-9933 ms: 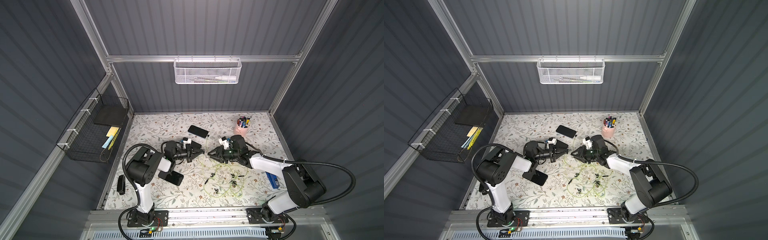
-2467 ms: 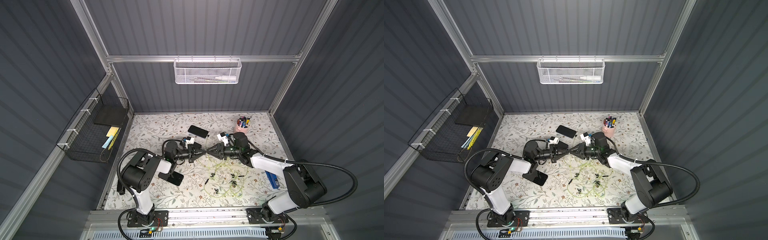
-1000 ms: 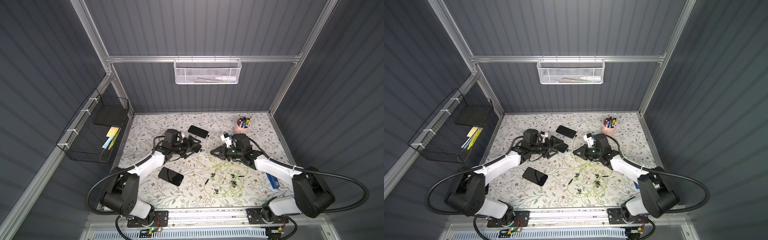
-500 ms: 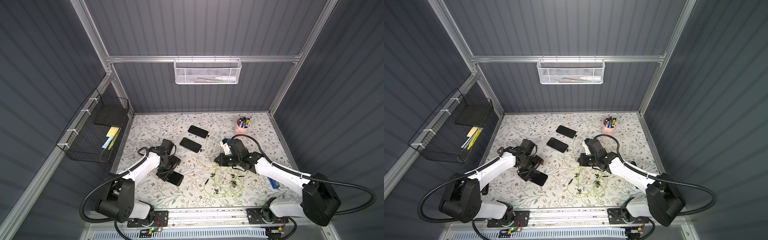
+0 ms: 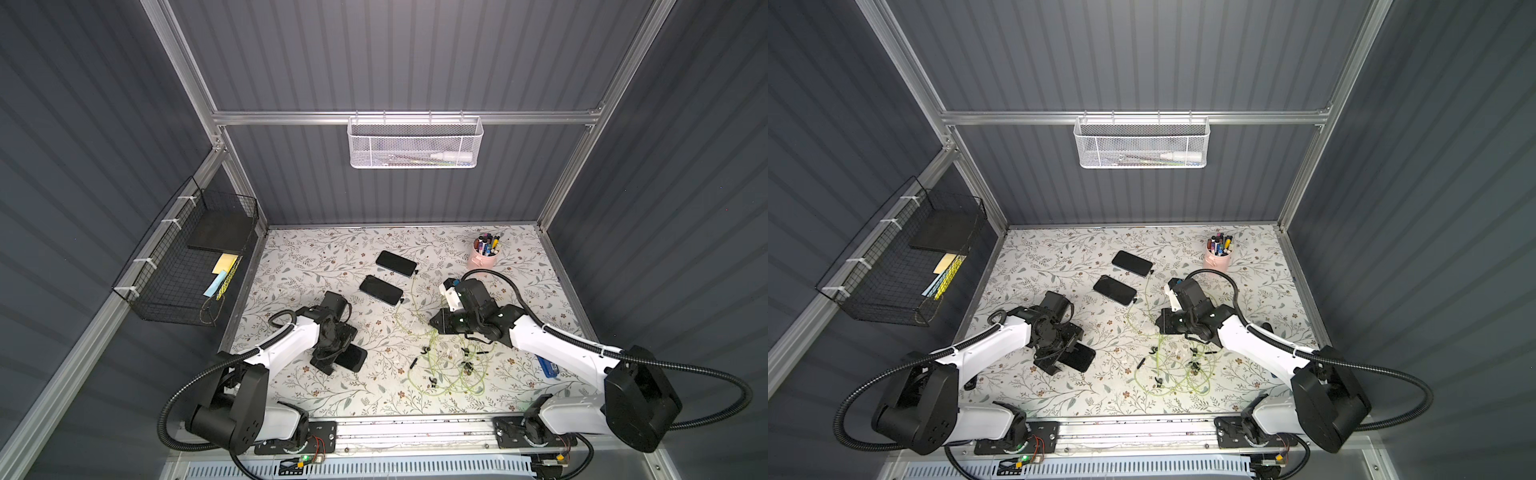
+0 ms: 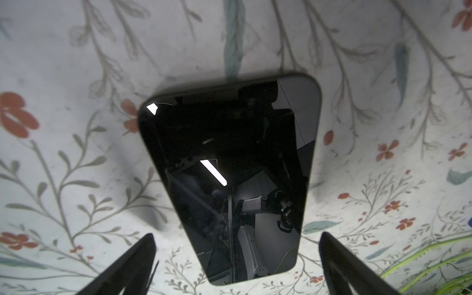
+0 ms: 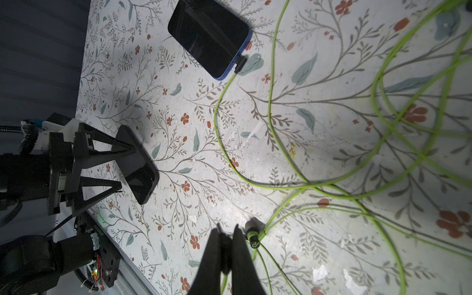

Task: Plug wired earphones into phones
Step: Pick up the phone at the center of the board.

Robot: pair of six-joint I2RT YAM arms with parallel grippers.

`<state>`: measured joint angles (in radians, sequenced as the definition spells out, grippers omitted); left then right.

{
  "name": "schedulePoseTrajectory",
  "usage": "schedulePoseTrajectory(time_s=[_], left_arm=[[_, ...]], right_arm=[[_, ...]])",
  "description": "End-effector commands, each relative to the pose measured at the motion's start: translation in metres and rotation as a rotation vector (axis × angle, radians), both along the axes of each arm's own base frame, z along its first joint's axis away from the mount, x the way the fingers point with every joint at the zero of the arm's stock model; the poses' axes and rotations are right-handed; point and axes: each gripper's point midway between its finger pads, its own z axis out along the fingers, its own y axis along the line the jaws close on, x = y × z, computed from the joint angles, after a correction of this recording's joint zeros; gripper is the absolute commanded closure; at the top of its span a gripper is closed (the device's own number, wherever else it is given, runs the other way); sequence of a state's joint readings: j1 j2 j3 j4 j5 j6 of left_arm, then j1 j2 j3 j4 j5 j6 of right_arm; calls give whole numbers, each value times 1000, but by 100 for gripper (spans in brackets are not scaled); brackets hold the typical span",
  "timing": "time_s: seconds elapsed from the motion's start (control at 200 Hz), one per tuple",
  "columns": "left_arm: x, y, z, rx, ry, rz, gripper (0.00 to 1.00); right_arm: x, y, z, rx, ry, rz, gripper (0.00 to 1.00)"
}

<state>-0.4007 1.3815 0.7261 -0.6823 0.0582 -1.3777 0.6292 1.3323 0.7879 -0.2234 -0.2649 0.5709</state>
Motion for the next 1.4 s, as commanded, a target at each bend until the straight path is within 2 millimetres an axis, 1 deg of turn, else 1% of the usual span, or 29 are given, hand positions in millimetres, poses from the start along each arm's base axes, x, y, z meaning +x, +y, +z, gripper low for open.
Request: schedulePoseTrajectory(time_s=[0.0, 0.06, 0.155, 0.26, 0.35, 0.51, 0.625, 0.745, 0.83, 0.881, 0.961, 1.031, 1.146, 1.261, 1.306, 1.396], left_arm=[[7, 2, -11, 29, -11, 2, 0], [7, 1, -15, 34, 2, -8, 0], [1, 6, -18, 69, 53, -10, 1], [1, 7, -20, 87, 82, -9, 3], [-2, 6, -24, 102, 137, -24, 7], [-7, 8, -30, 151, 219, -54, 9], [-7, 4, -38, 143, 223, -28, 11], [-7, 6, -39, 146, 200, 3, 18], [-3, 5, -31, 140, 177, 2, 24], [2, 3, -24, 135, 159, -4, 28], [10, 0, -14, 121, 134, -13, 29], [16, -4, -4, 105, 124, -30, 29], [31, -11, 20, 75, 96, -49, 31], [44, -13, 47, 29, 61, -34, 32], [48, -13, 55, -11, 47, -6, 33], [59, -19, 70, -137, 4, 53, 36]], right_arm=[[-9, -4, -5, -16, 19, 16, 100], [-10, -5, -7, -25, 26, 15, 100], [-12, -6, -9, -33, 35, 14, 100], [-13, -7, -13, -34, 49, 12, 100], [-13, -6, -13, -32, 51, 15, 100], [-15, -6, -13, -35, 52, 22, 100], [-16, -6, -16, -33, 56, 29, 100], [-19, -4, -19, -15, 66, 35, 100], [-20, -4, -21, -15, 64, 38, 100], [-25, 1, -18, 16, 79, 65, 100], [-24, 7, -16, 37, 71, 81, 100], [-23, 16, -13, 74, 59, 102, 100], [-16, 39, -6, 188, 16, 150, 100], [-8, 53, -6, 253, -8, 169, 100], [-6, 57, -5, 276, -18, 173, 100], [-4, 68, 3, 296, -70, 184, 100]])
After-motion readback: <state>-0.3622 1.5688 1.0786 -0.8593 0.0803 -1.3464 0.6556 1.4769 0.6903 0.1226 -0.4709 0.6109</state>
